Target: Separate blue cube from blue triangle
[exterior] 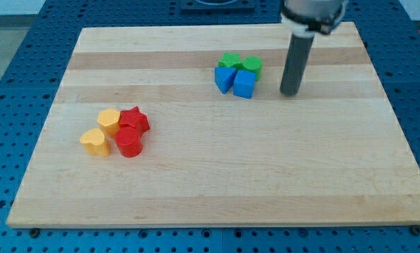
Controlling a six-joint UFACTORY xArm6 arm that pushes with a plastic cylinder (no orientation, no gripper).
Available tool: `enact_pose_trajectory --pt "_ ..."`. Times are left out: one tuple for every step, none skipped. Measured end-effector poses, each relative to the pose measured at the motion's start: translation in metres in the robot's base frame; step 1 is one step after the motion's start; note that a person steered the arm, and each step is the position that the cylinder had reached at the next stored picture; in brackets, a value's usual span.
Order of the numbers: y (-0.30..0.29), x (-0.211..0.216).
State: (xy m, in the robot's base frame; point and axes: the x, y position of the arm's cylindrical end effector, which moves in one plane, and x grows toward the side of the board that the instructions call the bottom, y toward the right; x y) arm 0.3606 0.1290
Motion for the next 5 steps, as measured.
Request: enact_pose_trajectory --pt "-0.024 -0.033" --pt "-0.08 -0.019" --pt "-0.119 0.018" --pt "-0.117 0.03" --pt "-0.104 0.018"
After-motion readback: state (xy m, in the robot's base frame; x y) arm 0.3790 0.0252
